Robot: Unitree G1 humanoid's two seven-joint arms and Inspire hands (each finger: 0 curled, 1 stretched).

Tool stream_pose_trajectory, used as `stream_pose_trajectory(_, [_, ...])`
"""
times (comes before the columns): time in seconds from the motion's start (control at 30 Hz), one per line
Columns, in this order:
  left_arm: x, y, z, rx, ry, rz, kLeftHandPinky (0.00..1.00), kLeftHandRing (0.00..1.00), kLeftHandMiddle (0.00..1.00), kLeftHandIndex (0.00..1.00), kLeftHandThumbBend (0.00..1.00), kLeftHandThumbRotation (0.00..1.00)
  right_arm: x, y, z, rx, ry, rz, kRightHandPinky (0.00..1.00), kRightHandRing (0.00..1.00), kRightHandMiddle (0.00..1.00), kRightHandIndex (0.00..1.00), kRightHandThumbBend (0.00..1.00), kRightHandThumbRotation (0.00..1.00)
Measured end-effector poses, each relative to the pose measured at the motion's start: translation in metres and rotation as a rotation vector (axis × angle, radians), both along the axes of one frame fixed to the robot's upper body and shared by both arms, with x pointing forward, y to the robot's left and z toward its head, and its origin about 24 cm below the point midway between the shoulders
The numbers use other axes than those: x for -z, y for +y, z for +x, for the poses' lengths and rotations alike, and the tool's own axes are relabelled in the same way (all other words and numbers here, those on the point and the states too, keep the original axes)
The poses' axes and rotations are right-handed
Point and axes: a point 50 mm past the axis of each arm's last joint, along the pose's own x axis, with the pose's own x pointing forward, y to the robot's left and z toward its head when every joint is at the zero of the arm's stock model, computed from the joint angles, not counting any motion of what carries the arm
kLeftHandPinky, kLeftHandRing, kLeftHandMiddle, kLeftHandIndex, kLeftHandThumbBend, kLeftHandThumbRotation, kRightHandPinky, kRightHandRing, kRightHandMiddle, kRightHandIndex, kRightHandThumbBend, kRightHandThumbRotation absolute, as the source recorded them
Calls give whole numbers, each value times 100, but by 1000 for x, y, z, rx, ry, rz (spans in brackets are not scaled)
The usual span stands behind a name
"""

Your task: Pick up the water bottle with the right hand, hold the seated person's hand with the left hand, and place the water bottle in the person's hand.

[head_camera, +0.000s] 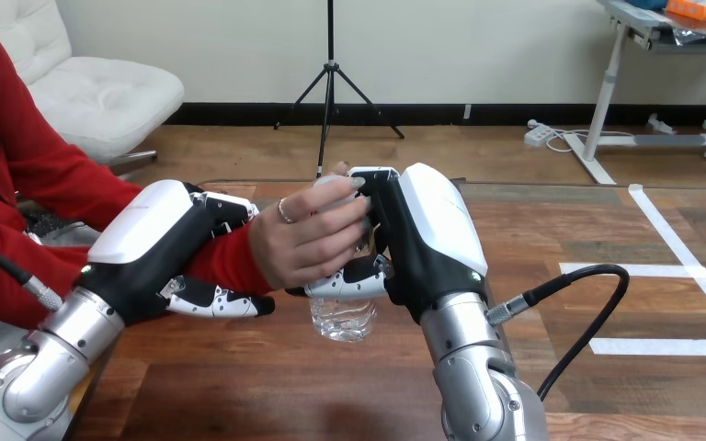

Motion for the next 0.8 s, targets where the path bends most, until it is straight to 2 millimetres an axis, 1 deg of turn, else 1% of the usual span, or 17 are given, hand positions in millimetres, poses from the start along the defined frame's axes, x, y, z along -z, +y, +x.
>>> stream_pose_trajectory(0.8, [0,0,0,3,5,2,28,35,44,47,73,10,0,0,0,3,3,0,36,40,46,48,88,0])
